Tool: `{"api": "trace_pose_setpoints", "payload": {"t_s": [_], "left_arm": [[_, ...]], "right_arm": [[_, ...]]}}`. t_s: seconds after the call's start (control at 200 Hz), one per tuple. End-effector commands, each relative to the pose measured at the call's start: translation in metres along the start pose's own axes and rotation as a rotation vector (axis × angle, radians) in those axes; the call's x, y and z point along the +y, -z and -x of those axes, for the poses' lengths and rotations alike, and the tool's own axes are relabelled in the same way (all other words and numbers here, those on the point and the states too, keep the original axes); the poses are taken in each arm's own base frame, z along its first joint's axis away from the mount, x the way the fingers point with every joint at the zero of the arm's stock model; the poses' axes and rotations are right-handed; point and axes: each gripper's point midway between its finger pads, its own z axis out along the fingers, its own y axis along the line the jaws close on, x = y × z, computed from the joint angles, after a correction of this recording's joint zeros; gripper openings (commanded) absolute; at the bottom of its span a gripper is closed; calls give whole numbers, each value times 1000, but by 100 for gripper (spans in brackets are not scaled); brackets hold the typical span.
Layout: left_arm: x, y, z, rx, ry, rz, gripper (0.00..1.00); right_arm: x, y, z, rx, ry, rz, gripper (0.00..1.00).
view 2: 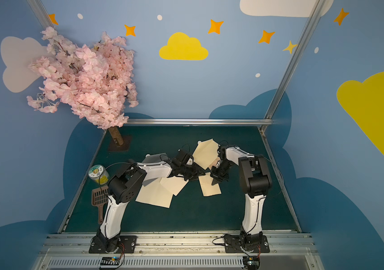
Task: Fold the letter paper in half and place it into the envelope
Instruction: Fold the letter paper at the center of the board.
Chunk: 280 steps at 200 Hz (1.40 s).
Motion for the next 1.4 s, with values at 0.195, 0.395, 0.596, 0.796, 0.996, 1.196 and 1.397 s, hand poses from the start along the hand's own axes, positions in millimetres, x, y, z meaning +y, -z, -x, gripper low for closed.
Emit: {"api": "trace_pose_setpoints", "payload": {"t_s": [0.195, 0.395, 0.596, 0.796, 0.996, 1.196, 1.397], "left_arm": [[-2, -8, -12, 25, -26, -111, 51], [1, -6, -15, 33, -18, -118, 33], [2, -7, -16, 42, -17, -124, 16], [7, -6, -15, 70, -20, -123, 3], [11, -2, -21, 100, -49, -96, 3], [12, -4, -26, 110, -39, -94, 17], [9, -5, -34, 115, -31, -97, 27]], "right_arm": [[2, -6, 7, -3, 4, 3, 0], [3, -3, 8, -7, 5, 10, 0], [7, 6, 6, -30, 15, 23, 0], [11, 14, 7, -52, 27, 26, 0], [8, 7, 18, -35, 13, 15, 0], [4, 3, 27, -20, -7, -9, 0], [2, 0, 32, -8, -30, -24, 0]]}}
